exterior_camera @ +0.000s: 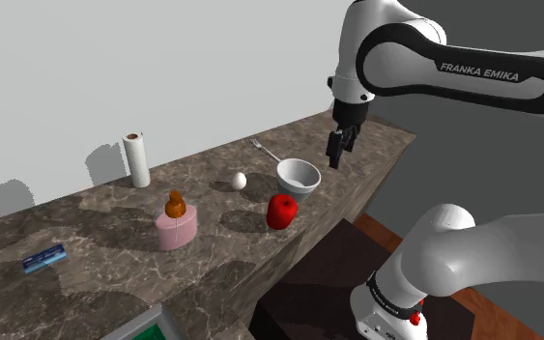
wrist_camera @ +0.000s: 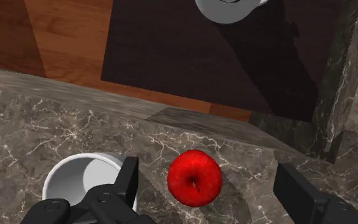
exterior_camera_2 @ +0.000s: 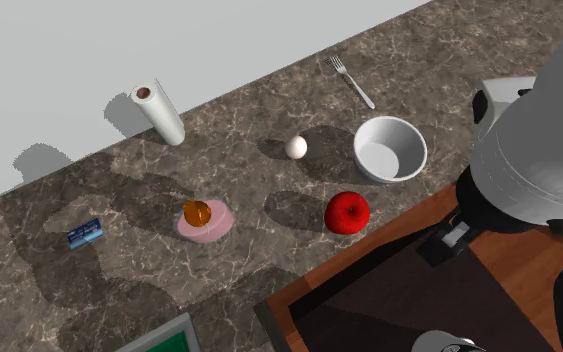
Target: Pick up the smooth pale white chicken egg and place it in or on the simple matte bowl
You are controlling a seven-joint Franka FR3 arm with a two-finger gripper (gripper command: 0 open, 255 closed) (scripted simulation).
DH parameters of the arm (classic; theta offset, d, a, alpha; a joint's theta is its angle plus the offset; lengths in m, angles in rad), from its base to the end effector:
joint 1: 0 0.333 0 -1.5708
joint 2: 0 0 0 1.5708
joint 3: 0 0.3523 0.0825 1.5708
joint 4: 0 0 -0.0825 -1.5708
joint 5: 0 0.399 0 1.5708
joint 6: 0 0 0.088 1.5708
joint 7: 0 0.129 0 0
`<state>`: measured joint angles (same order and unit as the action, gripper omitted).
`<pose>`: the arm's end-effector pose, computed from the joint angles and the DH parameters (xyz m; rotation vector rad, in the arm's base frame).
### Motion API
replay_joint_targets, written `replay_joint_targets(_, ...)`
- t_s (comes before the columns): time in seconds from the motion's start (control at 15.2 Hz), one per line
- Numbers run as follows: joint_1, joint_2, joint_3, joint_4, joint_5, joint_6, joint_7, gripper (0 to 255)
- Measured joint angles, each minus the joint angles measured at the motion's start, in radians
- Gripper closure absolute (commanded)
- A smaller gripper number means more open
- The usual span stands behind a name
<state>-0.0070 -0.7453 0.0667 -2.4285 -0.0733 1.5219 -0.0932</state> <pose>0.2936 0.0121 0.5439 3.0103 0.2019 -0.2503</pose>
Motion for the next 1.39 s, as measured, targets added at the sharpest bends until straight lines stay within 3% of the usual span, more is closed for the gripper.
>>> replay_joint_targets(0.26, -0.010, 0.063, -0.001, -0.005, 0.013, 0.066, 0.029, 0)
replay_joint_targets(0.73, -0.032, 0.309, 0.013, 0.042, 0.065, 0.262, 0.135, 0)
replay_joint_targets(1.39, -0.059, 0.697, 0.006, 0.214, 0.125, 0.483, 0.245, 0)
